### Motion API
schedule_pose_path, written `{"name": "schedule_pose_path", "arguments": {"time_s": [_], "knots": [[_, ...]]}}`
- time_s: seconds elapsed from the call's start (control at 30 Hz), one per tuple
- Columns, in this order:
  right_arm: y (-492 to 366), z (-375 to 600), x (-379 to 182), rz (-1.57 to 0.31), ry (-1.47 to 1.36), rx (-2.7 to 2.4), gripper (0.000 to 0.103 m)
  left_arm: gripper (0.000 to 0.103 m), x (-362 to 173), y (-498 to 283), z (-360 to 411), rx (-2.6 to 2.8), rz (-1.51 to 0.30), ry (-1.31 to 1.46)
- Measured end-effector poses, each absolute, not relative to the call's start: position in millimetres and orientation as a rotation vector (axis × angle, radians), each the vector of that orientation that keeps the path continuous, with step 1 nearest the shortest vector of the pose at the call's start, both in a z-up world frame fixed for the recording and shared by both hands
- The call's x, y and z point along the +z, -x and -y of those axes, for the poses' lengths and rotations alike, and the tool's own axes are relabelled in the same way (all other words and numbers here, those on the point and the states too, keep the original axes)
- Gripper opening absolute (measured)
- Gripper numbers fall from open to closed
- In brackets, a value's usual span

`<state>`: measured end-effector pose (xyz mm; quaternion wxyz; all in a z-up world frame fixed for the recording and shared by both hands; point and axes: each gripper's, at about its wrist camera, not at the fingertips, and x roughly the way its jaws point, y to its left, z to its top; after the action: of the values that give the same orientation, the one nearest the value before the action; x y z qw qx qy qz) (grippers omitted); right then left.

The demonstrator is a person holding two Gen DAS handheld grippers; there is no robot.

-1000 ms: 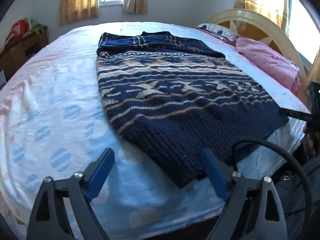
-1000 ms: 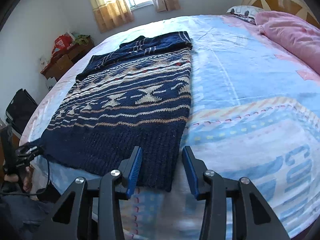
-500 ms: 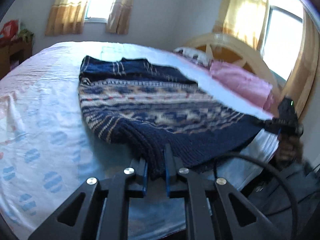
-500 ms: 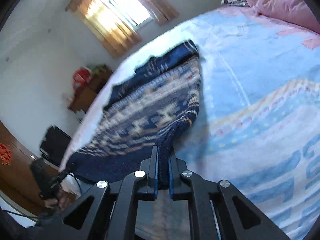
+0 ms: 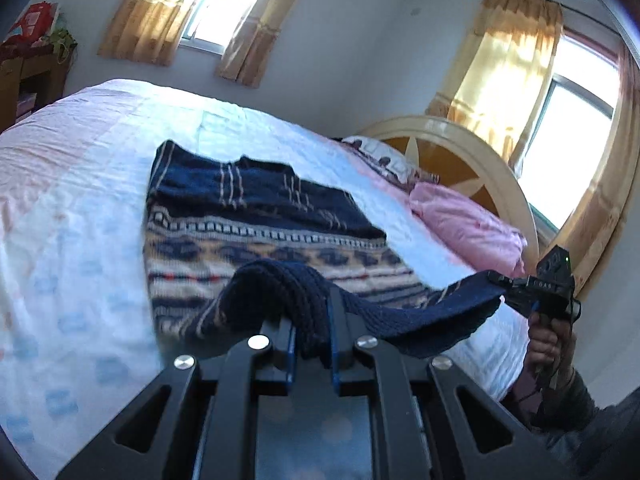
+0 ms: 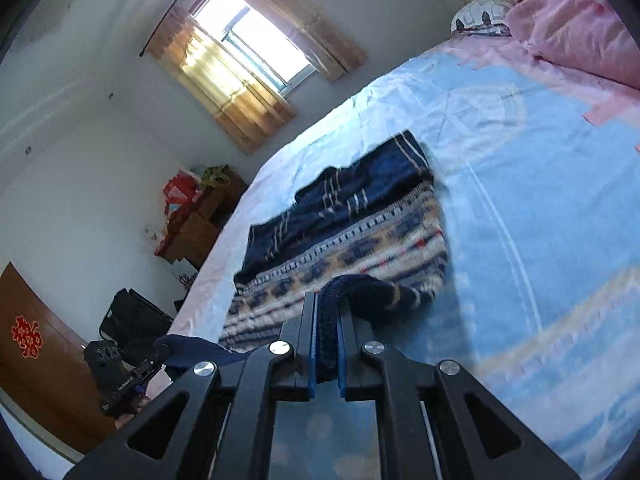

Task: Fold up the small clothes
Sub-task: 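Close the left gripper on the hem while the right gripper grasps the hem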

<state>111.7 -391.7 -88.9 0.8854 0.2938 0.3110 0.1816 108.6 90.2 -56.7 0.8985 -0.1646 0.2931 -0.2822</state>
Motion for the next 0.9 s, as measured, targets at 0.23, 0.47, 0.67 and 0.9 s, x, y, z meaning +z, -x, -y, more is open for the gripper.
{"name": "schedule_pose_path", "arguments": {"time_s": [0.23,0.47,0.67,0.9], "knots": [[-166,386,-62,-0.639,-0.6,0.394,0.007,0.012,-52,-158,-99,-0.593,-0.605,0.42],[-241,384,-60,-0.694,-0.643,0.388,0.007,0.012,-58,-227,-104,-0.568,-0.659,0.479],[-296,377,-58,-0.731,-0.628,0.365,0.007,0.012,-55,-282,-102,-0.563,-0.676,0.504],[-357,384,-64,-0.772,-0.63,0.322,0.007,0.012,-54,-339,-104,-0.554,-0.69,0.536]]}}
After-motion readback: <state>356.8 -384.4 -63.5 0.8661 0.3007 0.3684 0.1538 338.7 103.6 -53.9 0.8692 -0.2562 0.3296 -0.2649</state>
